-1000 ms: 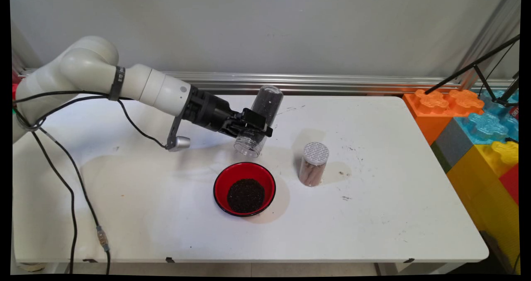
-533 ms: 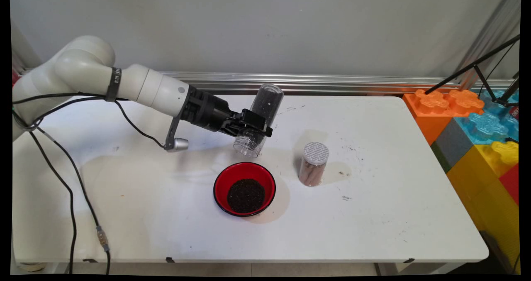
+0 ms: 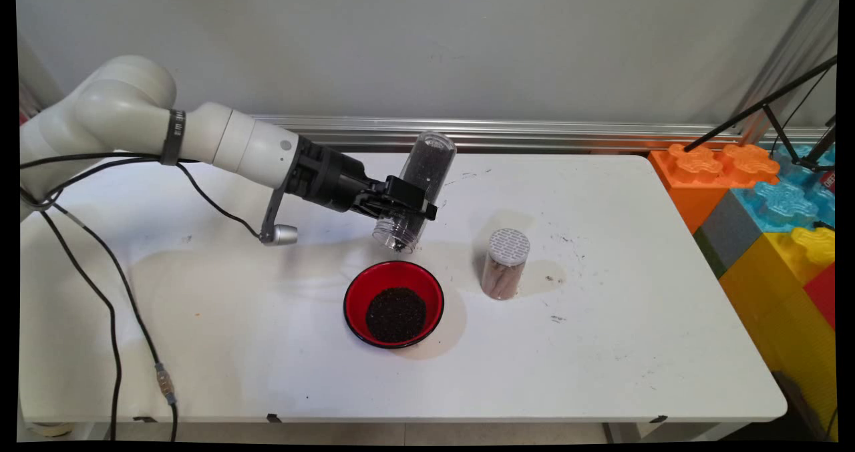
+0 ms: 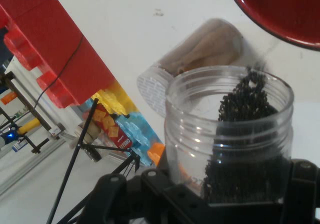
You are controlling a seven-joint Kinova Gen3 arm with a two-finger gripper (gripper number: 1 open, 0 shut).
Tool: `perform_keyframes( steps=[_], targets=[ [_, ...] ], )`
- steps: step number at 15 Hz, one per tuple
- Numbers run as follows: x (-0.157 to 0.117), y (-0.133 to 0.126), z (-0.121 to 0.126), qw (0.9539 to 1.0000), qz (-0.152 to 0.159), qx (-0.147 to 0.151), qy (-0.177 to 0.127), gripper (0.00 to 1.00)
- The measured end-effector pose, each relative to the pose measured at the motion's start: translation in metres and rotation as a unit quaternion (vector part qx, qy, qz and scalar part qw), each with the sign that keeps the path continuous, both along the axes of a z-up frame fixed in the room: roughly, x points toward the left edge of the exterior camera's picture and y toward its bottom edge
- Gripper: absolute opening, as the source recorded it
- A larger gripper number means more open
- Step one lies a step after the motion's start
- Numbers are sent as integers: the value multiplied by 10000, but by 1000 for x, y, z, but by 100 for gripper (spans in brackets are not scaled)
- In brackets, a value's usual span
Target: Pour the black seasoning powder in the red bowl
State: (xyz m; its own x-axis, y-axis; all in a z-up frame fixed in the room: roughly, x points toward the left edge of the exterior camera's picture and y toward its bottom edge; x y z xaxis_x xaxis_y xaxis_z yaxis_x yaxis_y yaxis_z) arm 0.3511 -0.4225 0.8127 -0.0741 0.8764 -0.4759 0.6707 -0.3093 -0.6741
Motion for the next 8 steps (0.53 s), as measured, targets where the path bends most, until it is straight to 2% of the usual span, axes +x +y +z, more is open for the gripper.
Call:
perform_keyframes(
  steps=[8],
  targets=[
    [0, 7, 3, 9999, -77, -117, -16, 0]
  ],
)
